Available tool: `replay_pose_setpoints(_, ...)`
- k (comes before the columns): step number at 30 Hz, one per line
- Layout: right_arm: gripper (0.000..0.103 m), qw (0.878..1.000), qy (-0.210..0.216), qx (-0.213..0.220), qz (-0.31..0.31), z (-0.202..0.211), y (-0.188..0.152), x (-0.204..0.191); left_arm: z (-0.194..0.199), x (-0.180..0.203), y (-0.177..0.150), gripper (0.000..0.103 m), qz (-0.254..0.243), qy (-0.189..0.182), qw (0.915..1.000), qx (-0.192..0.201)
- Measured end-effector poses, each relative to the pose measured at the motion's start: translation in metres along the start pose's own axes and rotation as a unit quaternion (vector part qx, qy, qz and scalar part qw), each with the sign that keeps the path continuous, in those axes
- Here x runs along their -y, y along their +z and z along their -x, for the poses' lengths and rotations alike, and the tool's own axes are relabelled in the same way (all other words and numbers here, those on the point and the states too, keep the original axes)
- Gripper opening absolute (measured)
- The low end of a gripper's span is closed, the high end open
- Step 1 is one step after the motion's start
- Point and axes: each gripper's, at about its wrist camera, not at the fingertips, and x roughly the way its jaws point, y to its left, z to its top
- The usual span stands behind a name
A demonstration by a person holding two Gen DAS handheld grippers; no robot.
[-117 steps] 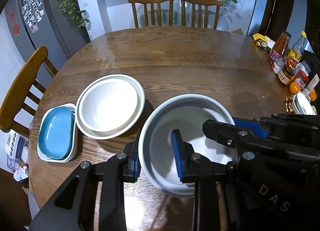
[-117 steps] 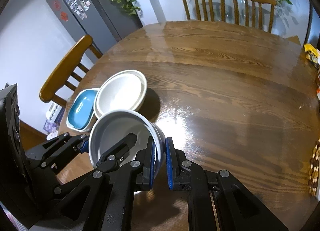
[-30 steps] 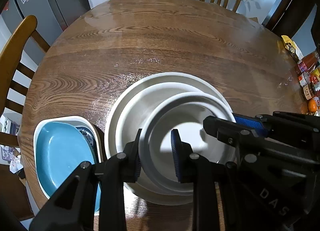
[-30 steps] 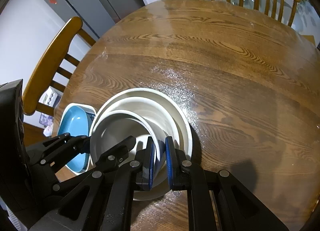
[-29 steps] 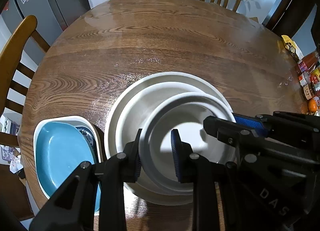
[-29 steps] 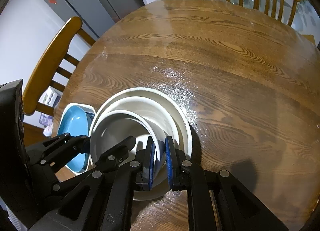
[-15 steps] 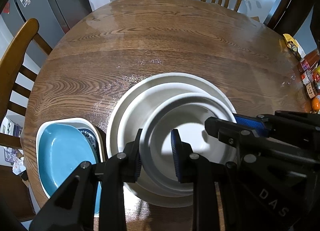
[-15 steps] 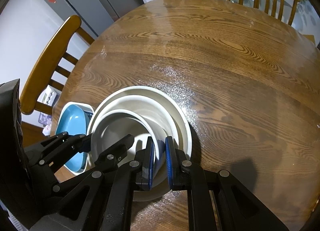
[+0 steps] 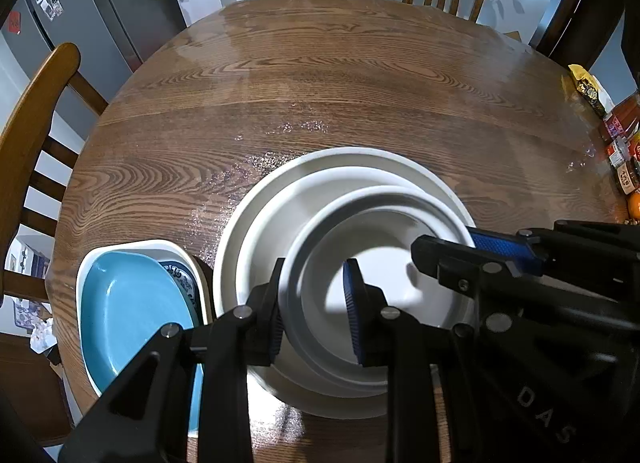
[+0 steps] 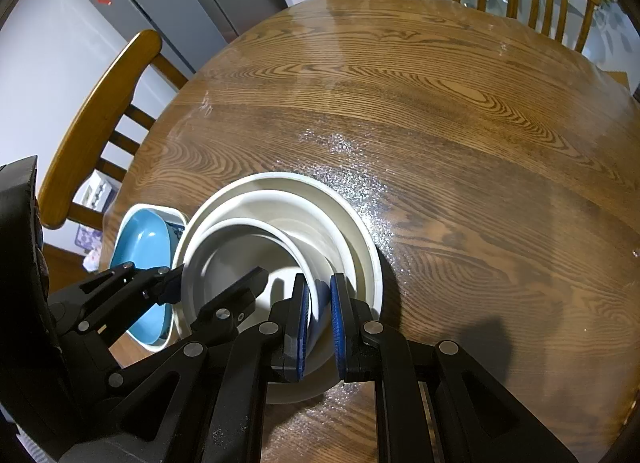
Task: Organize plates and bowls
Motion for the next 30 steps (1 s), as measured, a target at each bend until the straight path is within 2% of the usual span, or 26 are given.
replay_pose_setpoints(27, 0.013, 1.000, -0.003, 0.011, 0.002, 0.007, -0.001, -0.006, 0.007, -0.007, -0.001, 0.026, 0.003, 0.005, 0.9999, 0.013)
replay_pose_setpoints(29, 0.013, 1.000, -0.003, 0.016, 0.000, 0.010, -0.002, -0.005, 0.012, -0.006, -0.001, 0.028, 0.003, 0.006, 0.9998, 0.020)
replay_pose_setpoints(30, 0.013, 1.000, -0.003, 0.021, 0.000, 0.013, -0.003, -0.006, 0.016, -0.006, -0.002, 0.033, 0.001, 0.008, 0.9996, 0.028)
